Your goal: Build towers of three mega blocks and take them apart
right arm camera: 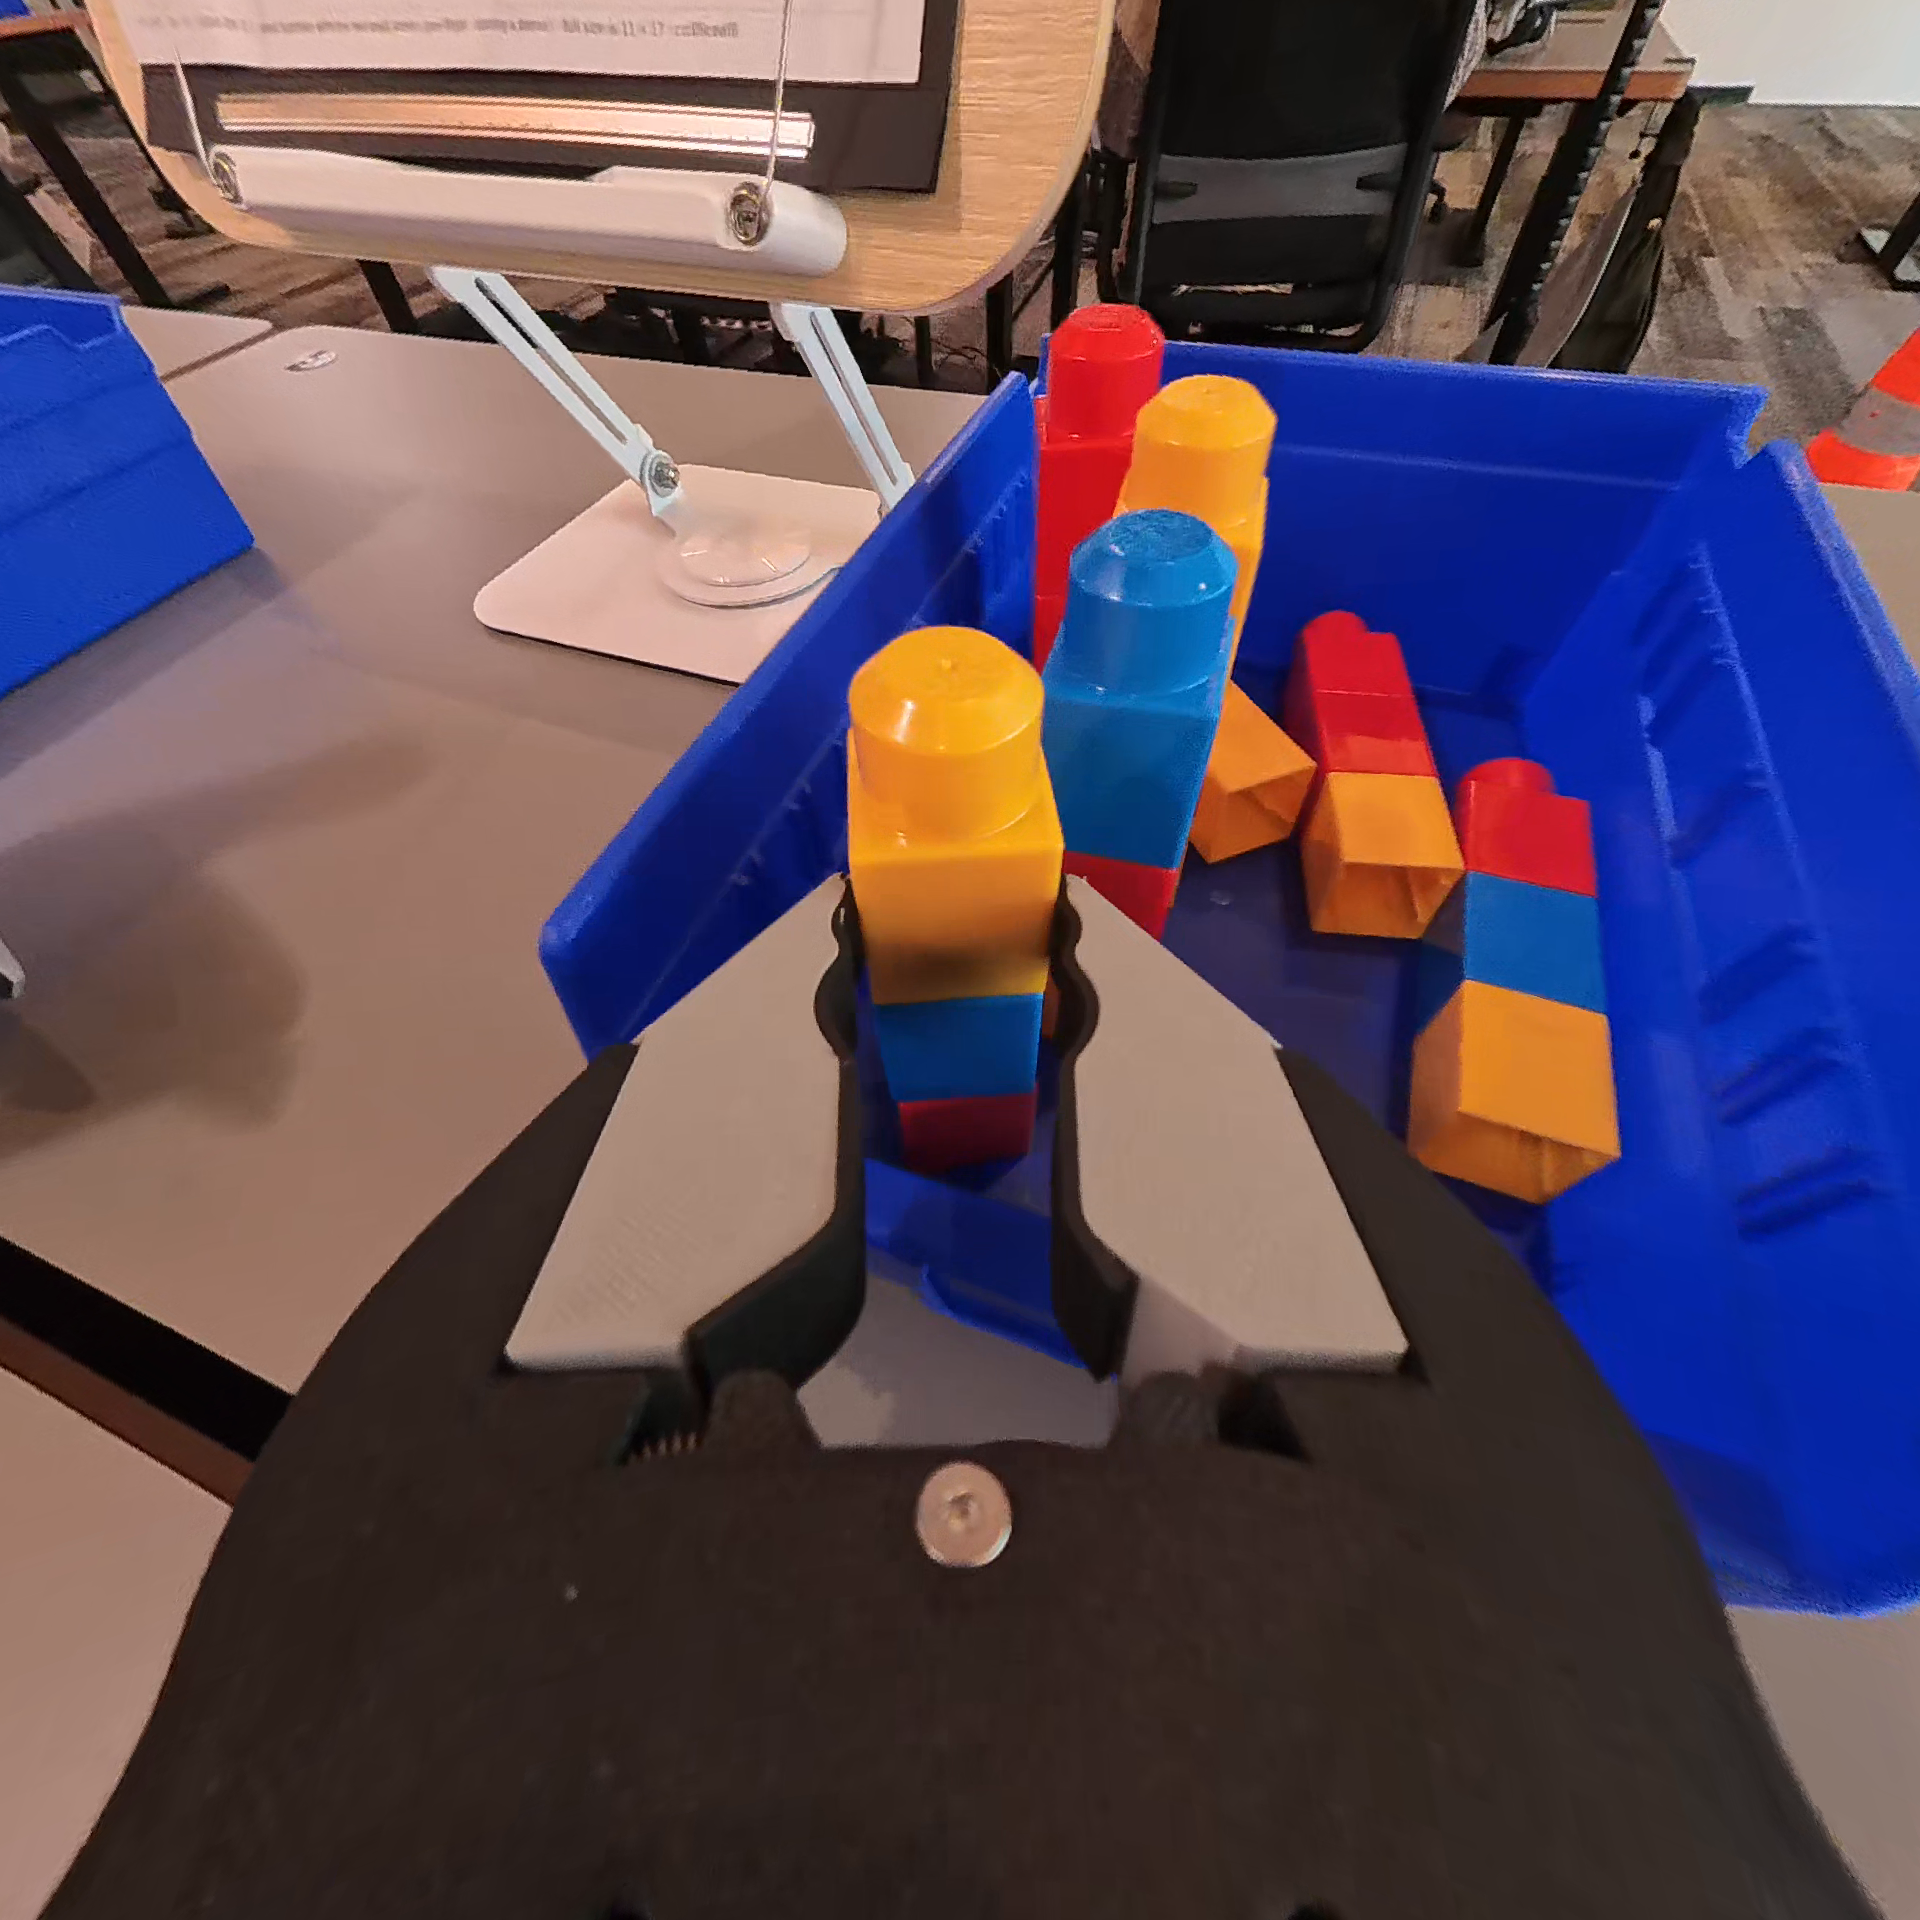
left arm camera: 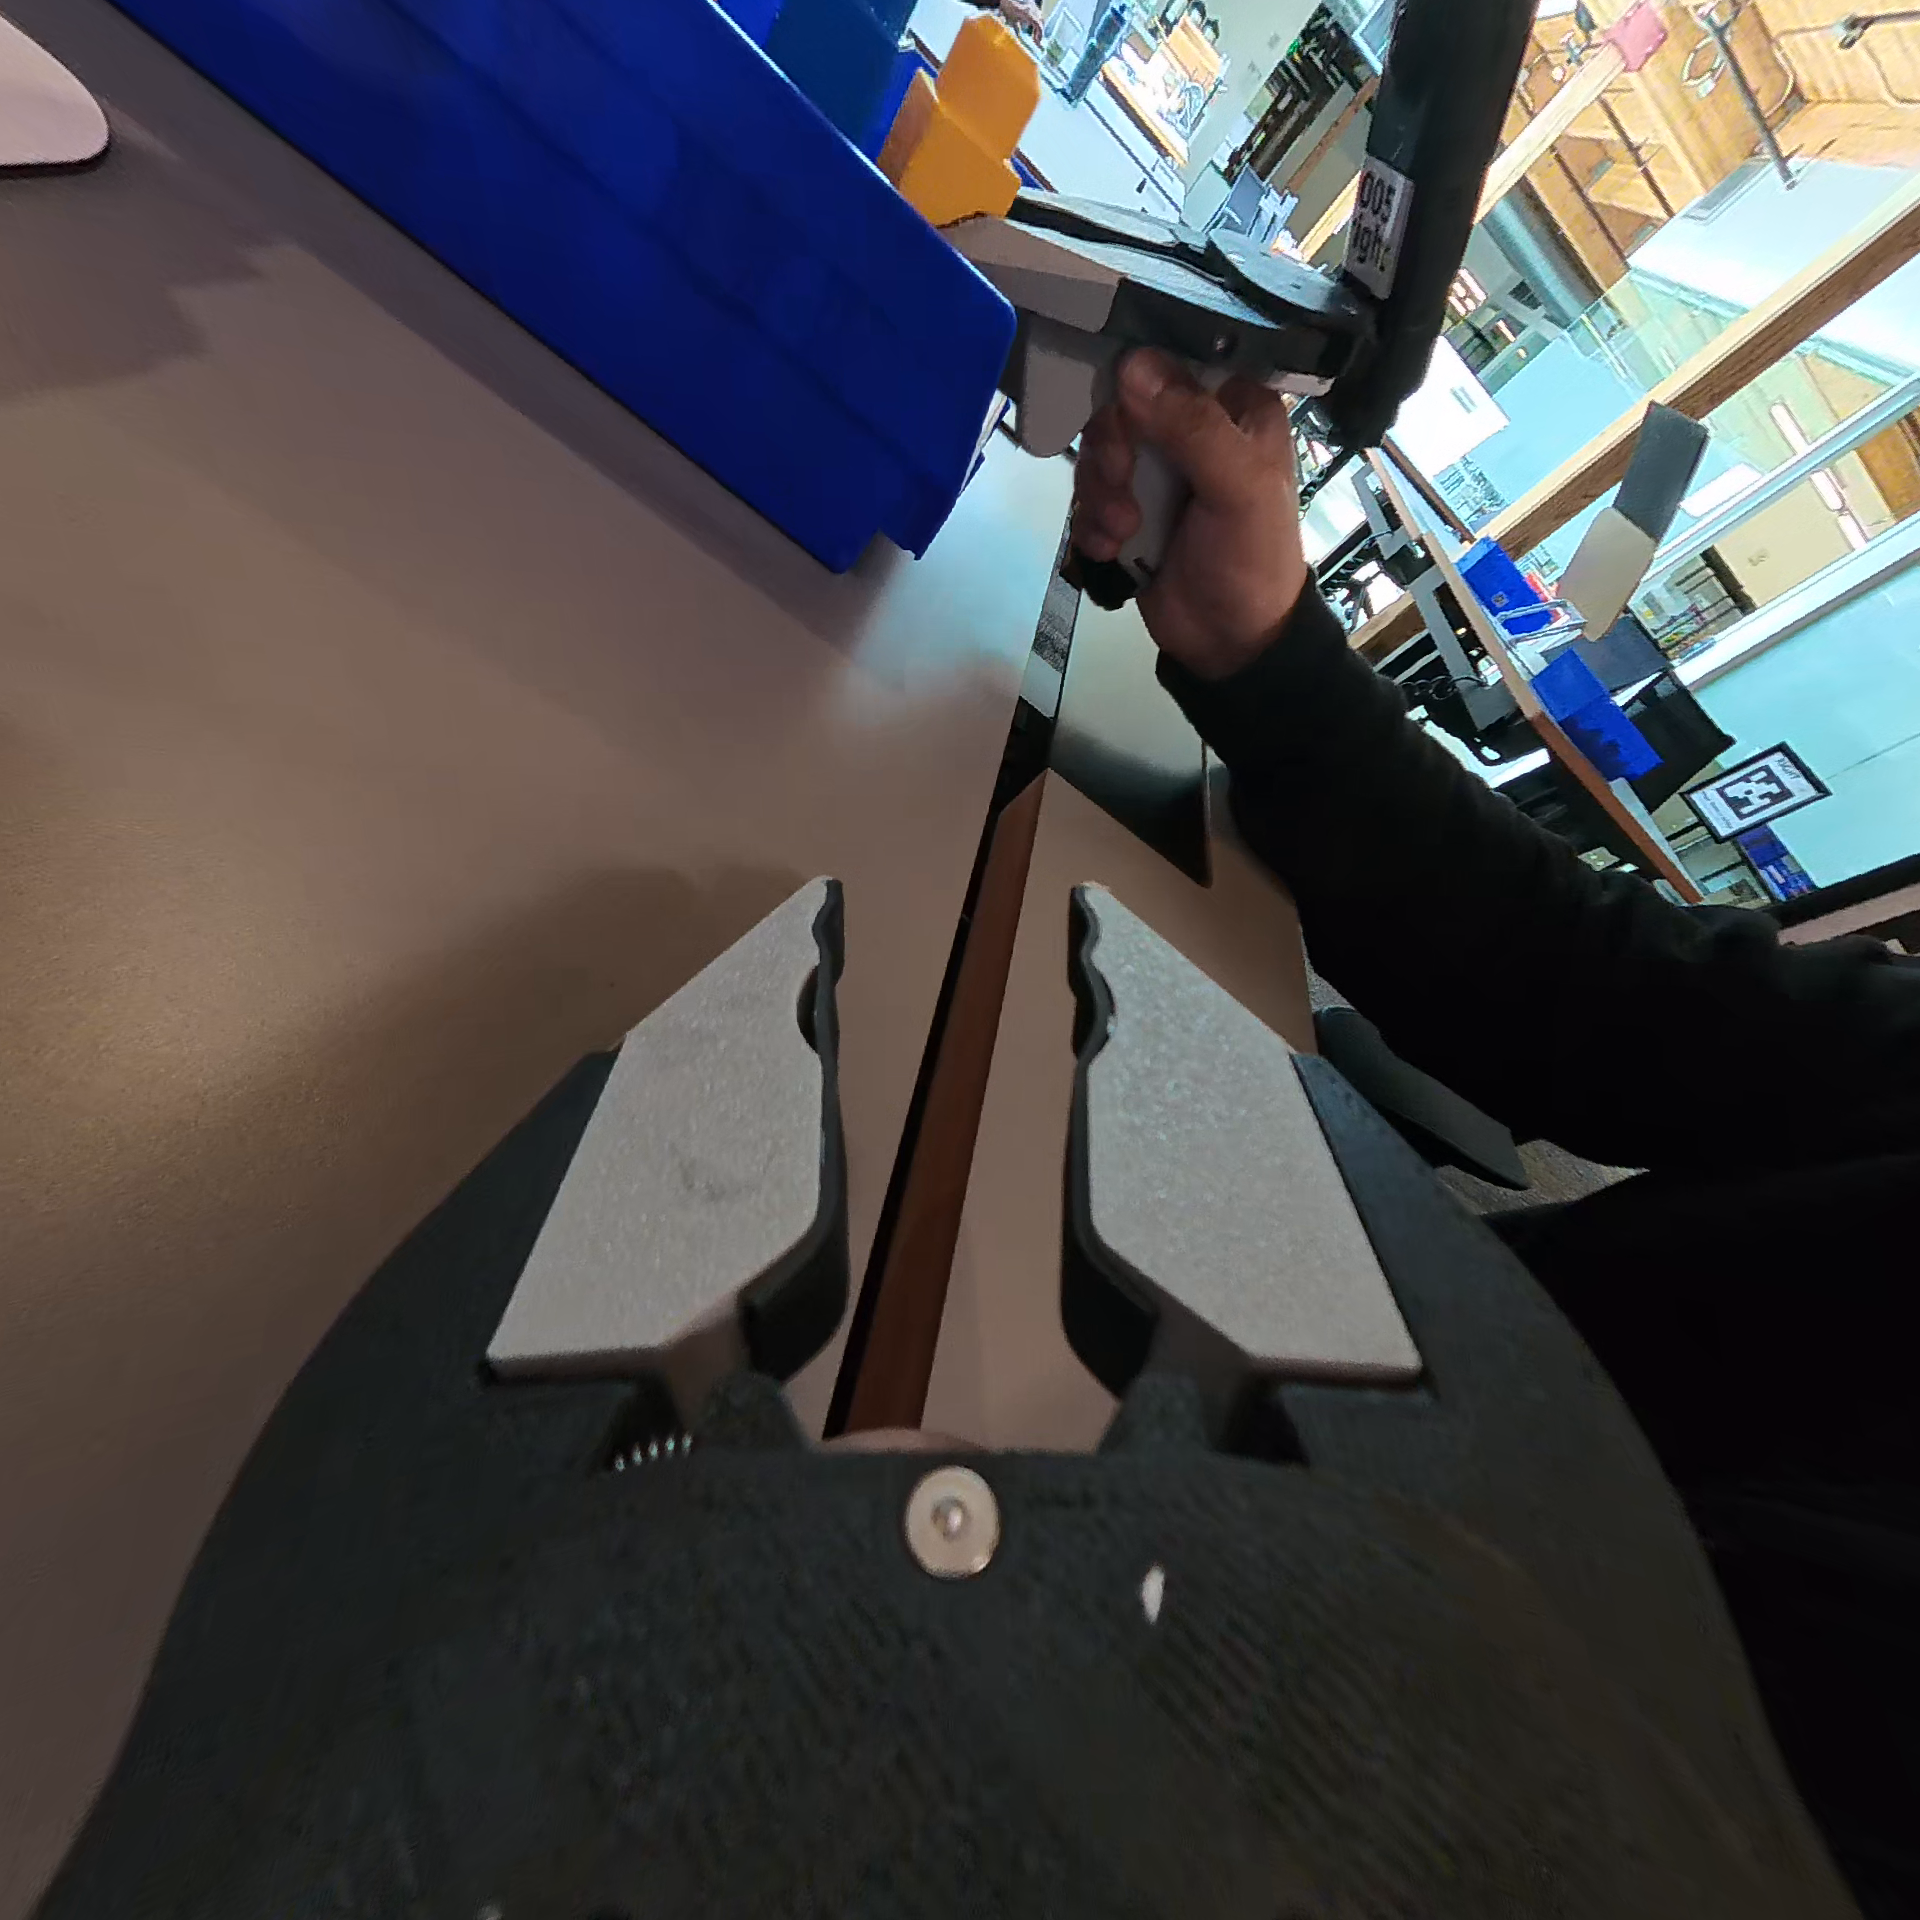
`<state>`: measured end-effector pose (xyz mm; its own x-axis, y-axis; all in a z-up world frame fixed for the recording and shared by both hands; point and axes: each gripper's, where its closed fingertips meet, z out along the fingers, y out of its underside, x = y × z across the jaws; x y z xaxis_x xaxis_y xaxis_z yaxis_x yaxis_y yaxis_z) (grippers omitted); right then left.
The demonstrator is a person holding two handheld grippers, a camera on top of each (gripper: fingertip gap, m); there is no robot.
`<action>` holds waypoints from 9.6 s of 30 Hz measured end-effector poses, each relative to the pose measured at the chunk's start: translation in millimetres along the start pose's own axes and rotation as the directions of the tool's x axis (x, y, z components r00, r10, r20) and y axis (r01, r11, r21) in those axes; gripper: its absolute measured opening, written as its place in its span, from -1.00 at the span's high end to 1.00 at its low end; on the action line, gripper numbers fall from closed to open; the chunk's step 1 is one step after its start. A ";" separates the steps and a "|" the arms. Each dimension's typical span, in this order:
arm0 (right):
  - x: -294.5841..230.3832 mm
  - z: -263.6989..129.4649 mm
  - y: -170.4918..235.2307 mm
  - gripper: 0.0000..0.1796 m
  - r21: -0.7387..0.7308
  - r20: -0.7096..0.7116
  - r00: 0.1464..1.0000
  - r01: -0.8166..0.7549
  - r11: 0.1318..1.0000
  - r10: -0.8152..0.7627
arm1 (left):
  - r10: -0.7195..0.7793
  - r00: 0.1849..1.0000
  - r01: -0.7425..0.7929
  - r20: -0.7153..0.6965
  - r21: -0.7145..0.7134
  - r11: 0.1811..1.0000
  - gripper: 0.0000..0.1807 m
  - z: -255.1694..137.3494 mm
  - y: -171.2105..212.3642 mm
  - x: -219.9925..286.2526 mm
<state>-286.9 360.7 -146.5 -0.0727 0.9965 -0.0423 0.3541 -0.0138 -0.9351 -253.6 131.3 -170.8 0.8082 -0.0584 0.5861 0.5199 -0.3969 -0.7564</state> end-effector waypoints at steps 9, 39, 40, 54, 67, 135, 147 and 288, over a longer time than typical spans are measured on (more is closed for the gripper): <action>23.5 -36.6 -25.3 0.49 0.118 0.010 0.998 -0.067 0.991 0.066 | -0.005 1.000 0.005 -0.011 0.015 1.000 0.54 -2.7 -3.2 1.3; 139.9 25.7 47.8 0.67 -0.679 -0.350 0.918 -0.110 0.726 -0.188 | -0.006 1.000 0.005 -0.015 -0.023 1.000 0.55 3.2 4.6 0.7; 137.9 25.3 48.5 0.63 -0.677 -0.349 0.921 -0.121 0.726 -0.172 | -0.006 1.000 0.006 -0.017 -0.019 1.000 0.55 2.5 3.7 1.2; 108.2 -4.4 42.3 0.55 -0.690 -0.277 0.959 -0.151 0.708 -0.065 | 0.003 0.999 -0.003 -0.044 0.017 1.000 0.55 -1.4 -4.3 11.1; 137.1 44.2 52.3 0.47 -0.692 -0.384 0.922 -0.248 0.678 -0.055 | -0.010 0.999 0.011 -0.046 0.008 1.000 0.55 -0.2 -2.2 8.5; 82.0 -39.6 66.2 1.00 -0.429 -0.154 0.987 -0.015 0.903 -0.057 | -0.051 0.999 0.051 -0.009 -0.006 0.999 0.57 1.2 5.1 -7.6; 28.6 -40.2 65.3 1.00 -0.371 -0.074 0.996 -0.071 0.926 0.047 | -0.060 0.998 0.059 -0.006 -0.008 0.998 0.57 1.5 6.4 -9.4; 0.4 -78.0 6.4 0.40 -0.268 0.076 0.991 -0.084 0.960 0.108 | -0.106 0.993 0.106 -0.045 -0.007 0.994 0.58 0.8 10.3 -5.8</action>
<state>-212.0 367.5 -125.1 -0.1045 0.9800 -0.1696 0.5961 -0.0748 -0.7995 -252.7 128.3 -182.2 0.7349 -0.0571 0.6758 0.6010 -0.4069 -0.6880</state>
